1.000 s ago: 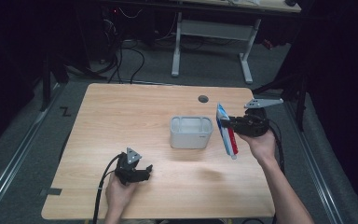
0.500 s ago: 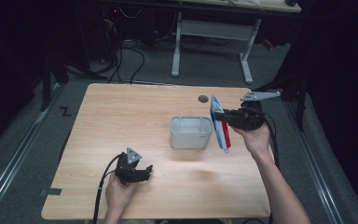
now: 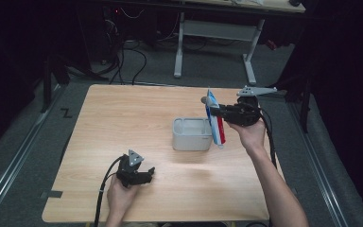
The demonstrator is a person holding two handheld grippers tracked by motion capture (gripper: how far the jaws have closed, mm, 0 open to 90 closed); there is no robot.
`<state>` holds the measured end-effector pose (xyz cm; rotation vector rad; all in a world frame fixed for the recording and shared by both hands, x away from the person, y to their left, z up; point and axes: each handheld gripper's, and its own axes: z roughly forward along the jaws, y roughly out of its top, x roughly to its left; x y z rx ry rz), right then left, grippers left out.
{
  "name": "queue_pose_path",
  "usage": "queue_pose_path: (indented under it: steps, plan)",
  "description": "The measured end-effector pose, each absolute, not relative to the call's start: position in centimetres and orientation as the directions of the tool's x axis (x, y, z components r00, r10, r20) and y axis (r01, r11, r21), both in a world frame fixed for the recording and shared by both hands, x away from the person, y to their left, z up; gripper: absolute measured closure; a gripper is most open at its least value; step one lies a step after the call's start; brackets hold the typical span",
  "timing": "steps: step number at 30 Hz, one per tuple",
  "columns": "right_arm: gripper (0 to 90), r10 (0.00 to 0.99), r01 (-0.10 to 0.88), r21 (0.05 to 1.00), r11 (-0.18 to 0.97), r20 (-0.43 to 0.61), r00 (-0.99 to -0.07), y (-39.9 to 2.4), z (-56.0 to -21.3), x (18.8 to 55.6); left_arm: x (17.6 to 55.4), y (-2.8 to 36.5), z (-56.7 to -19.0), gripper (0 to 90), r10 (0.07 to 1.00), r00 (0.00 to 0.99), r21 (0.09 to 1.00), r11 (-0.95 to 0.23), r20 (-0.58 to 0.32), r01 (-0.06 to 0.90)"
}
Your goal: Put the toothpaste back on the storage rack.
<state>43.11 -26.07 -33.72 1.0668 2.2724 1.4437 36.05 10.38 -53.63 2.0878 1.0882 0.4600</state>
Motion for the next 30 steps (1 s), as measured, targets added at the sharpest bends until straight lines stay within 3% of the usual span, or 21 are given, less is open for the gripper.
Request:
queue_pose_path:
  steps: [9,30]
  plan:
    - [73.5,0.687,0.461,0.859,0.220,0.199,-0.699,-25.4,-33.7,44.1,36.0,10.4,-53.6,22.1,0.815,0.580,0.740,-0.380,-0.016,0.555]
    - [73.3,0.678,0.400,0.885,0.239,0.143,-0.721,-22.7,-32.0,45.4,36.0,10.4,-53.6,22.2,0.816,0.578,0.740,-0.379,-0.017,0.556]
